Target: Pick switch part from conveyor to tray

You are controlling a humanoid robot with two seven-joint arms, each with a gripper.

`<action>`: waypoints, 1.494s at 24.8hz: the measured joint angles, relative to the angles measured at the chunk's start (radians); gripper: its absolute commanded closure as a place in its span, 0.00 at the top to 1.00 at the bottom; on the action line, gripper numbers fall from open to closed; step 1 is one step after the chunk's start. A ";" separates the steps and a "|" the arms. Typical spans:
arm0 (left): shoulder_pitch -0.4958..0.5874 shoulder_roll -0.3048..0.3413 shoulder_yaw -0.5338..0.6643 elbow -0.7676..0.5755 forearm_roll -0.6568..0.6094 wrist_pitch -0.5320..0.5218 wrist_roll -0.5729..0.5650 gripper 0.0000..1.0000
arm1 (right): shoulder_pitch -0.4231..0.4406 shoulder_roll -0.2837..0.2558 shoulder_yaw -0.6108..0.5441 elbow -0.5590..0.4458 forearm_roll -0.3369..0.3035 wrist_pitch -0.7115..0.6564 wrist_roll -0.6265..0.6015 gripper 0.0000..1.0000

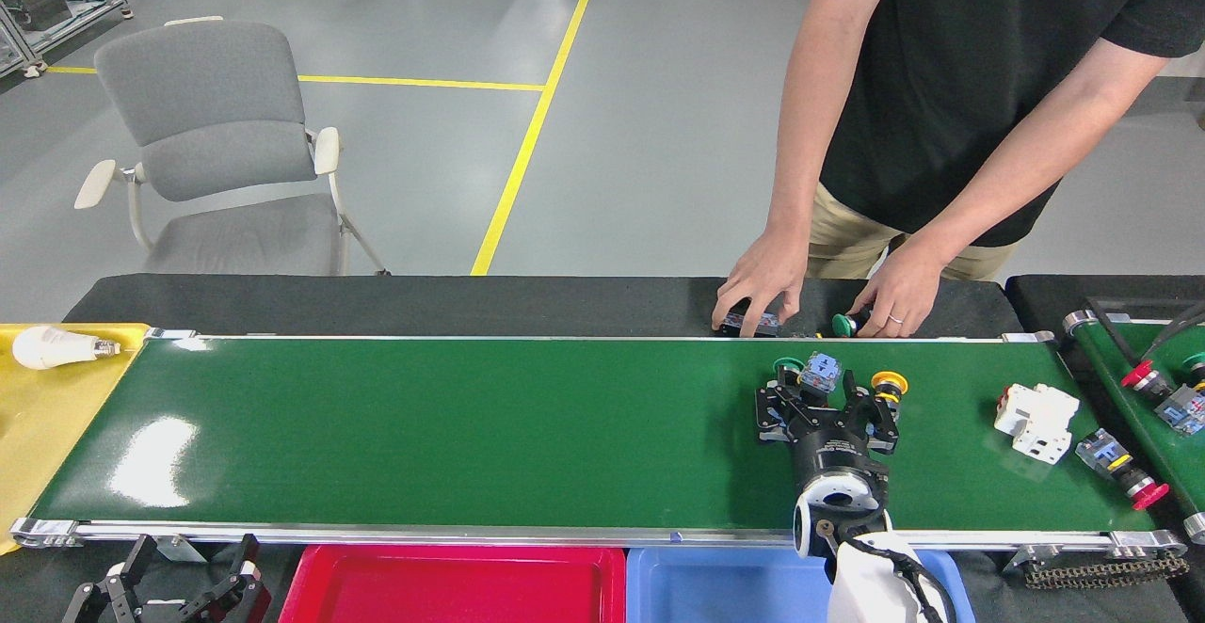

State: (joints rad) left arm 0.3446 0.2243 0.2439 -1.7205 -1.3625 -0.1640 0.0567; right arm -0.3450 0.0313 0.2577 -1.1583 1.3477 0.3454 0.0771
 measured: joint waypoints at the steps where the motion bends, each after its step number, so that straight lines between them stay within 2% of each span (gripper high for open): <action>1: 0.000 0.001 0.000 0.000 0.000 0.000 0.000 1.00 | 0.000 -0.001 0.000 -0.002 0.000 0.000 0.001 0.02; 6: 0.002 0.010 0.004 0.000 0.000 0.000 0.000 1.00 | 0.012 -0.002 0.001 -0.045 -0.002 -0.002 0.005 0.02; 10: 0.002 0.010 0.006 0.000 0.000 0.001 0.000 1.00 | 0.068 -0.002 0.050 -0.152 -0.002 -0.006 0.007 0.02; 15: 0.002 0.010 0.006 0.000 0.000 0.001 0.000 1.00 | 0.107 -0.005 0.238 -0.296 0.005 -0.009 0.018 0.02; 19: 0.001 0.010 0.006 0.000 0.000 0.002 0.000 1.00 | 0.107 0.019 0.456 -0.334 0.045 -0.013 0.025 0.02; 20: -0.001 0.010 0.005 0.000 0.000 0.002 0.000 1.00 | 0.106 0.034 0.513 -0.336 0.052 -0.011 0.026 0.14; 21: -0.004 0.010 0.004 0.000 0.000 0.002 0.000 1.00 | 0.106 0.044 0.575 -0.336 0.056 -0.009 0.027 0.42; 22: -0.008 0.010 0.003 0.000 0.000 0.002 0.000 1.00 | 0.105 0.048 0.625 -0.336 0.058 -0.018 0.030 0.92; 23: -0.012 0.010 0.002 0.000 0.000 0.002 0.000 1.00 | 0.106 0.049 0.671 -0.332 0.058 -0.025 0.031 1.00; 26: -0.020 0.010 0.002 0.000 0.000 0.002 0.000 1.00 | 0.106 0.052 0.710 -0.329 0.057 -0.038 0.026 1.00; 31: -0.026 0.010 -0.009 -0.011 0.000 0.006 0.000 1.00 | 0.123 0.036 0.693 -0.359 0.053 -0.107 0.022 1.00; 34: -0.038 0.011 -0.076 -0.019 -0.005 0.003 0.000 1.00 | 0.142 -0.006 0.659 -0.398 0.047 -0.155 0.021 1.00; 37: -0.108 0.015 -0.170 -0.032 -0.046 -0.041 0.002 1.00 | 0.164 -0.032 0.609 -0.423 0.041 -0.196 0.021 1.00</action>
State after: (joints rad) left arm 0.2368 0.2390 0.0738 -1.7528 -1.4087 -0.2055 0.0588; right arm -0.1810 -0.0009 0.8670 -1.5813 1.3886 0.1496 0.0980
